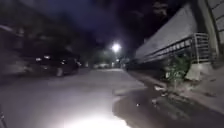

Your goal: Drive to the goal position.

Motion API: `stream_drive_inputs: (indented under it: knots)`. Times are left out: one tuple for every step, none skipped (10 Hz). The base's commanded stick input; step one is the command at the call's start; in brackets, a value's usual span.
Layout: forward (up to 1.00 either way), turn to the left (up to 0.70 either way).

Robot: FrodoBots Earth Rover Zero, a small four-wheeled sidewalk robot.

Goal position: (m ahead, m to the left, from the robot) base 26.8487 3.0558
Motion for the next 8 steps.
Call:
stream_drive_inputs:
  knots:
    - [0.7,-0.35]
    - [0.7,-0.15]
    - [0.7,0.0]
    - [0.7,0.0]
    - [0.7,0.0]
    - [0.7,0.0]
    - [0.7,0.0]
    - [0.7,0.0]
